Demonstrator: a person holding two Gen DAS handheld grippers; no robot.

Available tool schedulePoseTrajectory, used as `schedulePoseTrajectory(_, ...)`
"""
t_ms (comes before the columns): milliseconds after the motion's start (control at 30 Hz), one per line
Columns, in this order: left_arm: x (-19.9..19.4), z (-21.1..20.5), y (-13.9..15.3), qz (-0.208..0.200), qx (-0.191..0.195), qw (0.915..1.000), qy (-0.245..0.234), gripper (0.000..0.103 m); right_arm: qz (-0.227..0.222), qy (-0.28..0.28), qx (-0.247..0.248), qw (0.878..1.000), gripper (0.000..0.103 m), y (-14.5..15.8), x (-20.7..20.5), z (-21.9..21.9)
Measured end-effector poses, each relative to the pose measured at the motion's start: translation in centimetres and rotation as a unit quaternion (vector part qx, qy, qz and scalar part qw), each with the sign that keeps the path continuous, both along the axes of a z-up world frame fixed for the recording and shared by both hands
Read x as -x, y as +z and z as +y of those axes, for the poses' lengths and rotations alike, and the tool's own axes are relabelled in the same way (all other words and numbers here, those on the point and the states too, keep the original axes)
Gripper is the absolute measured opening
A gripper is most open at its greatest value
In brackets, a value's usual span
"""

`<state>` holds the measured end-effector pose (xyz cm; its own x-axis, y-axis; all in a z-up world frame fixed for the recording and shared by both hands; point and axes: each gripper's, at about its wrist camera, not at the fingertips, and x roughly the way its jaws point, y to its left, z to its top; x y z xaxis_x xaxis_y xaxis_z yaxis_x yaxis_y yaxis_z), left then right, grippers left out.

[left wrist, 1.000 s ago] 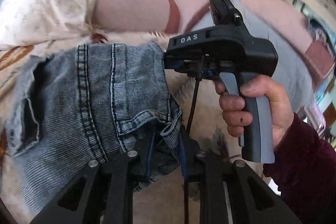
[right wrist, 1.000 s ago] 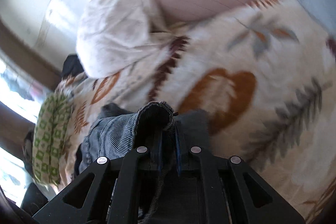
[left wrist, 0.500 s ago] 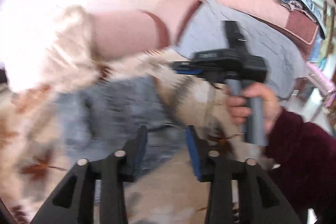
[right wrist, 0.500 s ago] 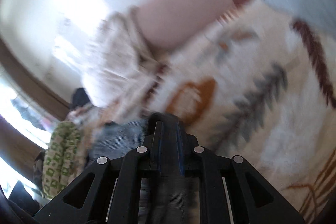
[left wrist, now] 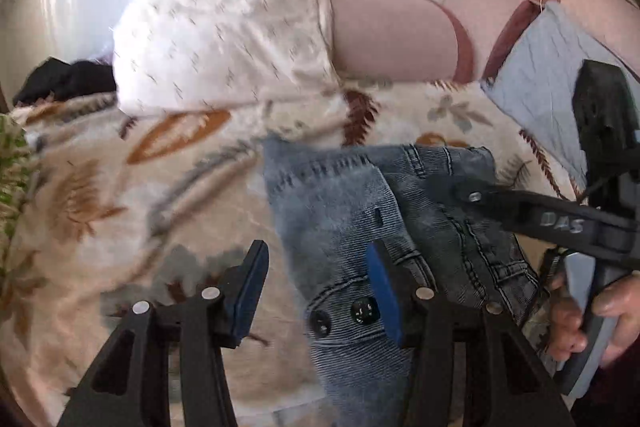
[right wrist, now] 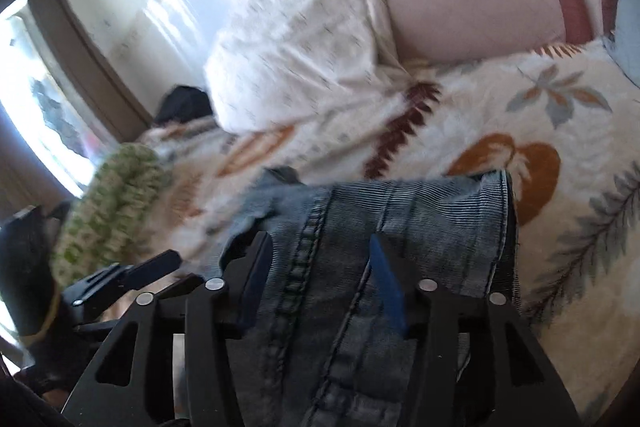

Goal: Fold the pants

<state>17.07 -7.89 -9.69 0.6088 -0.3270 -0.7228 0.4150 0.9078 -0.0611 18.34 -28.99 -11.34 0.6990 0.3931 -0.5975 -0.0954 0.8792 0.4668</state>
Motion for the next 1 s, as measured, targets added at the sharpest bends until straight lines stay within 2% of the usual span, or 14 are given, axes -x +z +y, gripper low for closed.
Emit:
schedulePoseTrajectory(67,-0.1,-0.9,-1.0,0.009,-0.013,0.9999,-0.006,0.052,0.033,-0.014,0.006,0.999,0.052,-1.5,-0.7,-0.6)
schedulePoseTrajectory(100,-0.2,-1.3,-1.6,0.017,-0.021,0.9996,-0.007,0.052,0.067,-0.03,0.01,0.997,0.065,-2.7,-1.2,-1.1)
schedulePoseTrajectory(200,-1.2,-2.2,-3.5,0.043,-0.038,0.9983,0.003,0.052,0.081,-0.031,-0.011,0.996,0.065,-4.8,-1.4,-2.1)
schedulePoseTrajectory(267,-1.6,-2.5,-4.0,0.054,-0.042,0.9976,0.012,0.053,0.081,-0.025,0.003,0.996,0.066,-4.8,-1.4,-1.8)
schedulePoseTrajectory(333,-1.7,-2.7,-4.0,0.057,-0.046,0.9972,0.012,0.053,0.088,-0.025,0.009,0.996,0.066,-4.9,-1.6,-1.7)
schedulePoseTrajectory(400,-1.6,-2.9,-4.4,0.047,-0.055,0.9973,0.01,0.055,0.095,-0.028,-0.013,0.995,0.067,-5.3,-1.8,-2.1)
schedulePoseTrajectory(533,-0.8,-2.6,-4.2,0.023,-0.048,0.9984,0.017,0.057,0.075,-0.02,-0.004,0.997,0.07,-4.9,-1.4,-1.7)
schedulePoseTrajectory(600,-0.8,-1.3,-3.8,0.028,-0.021,0.9989,0.033,0.068,0.058,-0.017,0.006,0.998,0.073,-4.4,-0.8,-1.4)
schedulePoseTrajectory(700,0.1,1.6,-2.3,0.036,0.042,0.9968,0.058,0.069,0.06,-0.029,-0.013,0.998,0.075,-2.9,1.2,-1.8)
schedulePoseTrajectory(767,1.6,2.5,-1.1,0.013,0.032,0.9979,0.054,0.069,0.039,-0.034,-0.014,0.999,0.076,-1.3,3.1,-2.3)
schedulePoseTrajectory(833,3.2,3.0,-0.2,-0.007,0.019,0.999,0.039,0.07,0.011,-0.036,0.006,0.999,0.076,0.0,5.1,-2.7)
schedulePoseTrajectory(933,4.4,2.5,-0.8,0.009,0.001,0.9999,0.013,0.072,0.018,-0.033,-0.001,0.999,0.077,0.1,6.9,-2.8)
schedulePoseTrajectory(1000,4.8,1.7,-1.7,0.006,-0.032,0.9994,0.007,0.072,0.03,-0.025,-0.002,0.999,0.077,-0.4,7.4,-2.0)
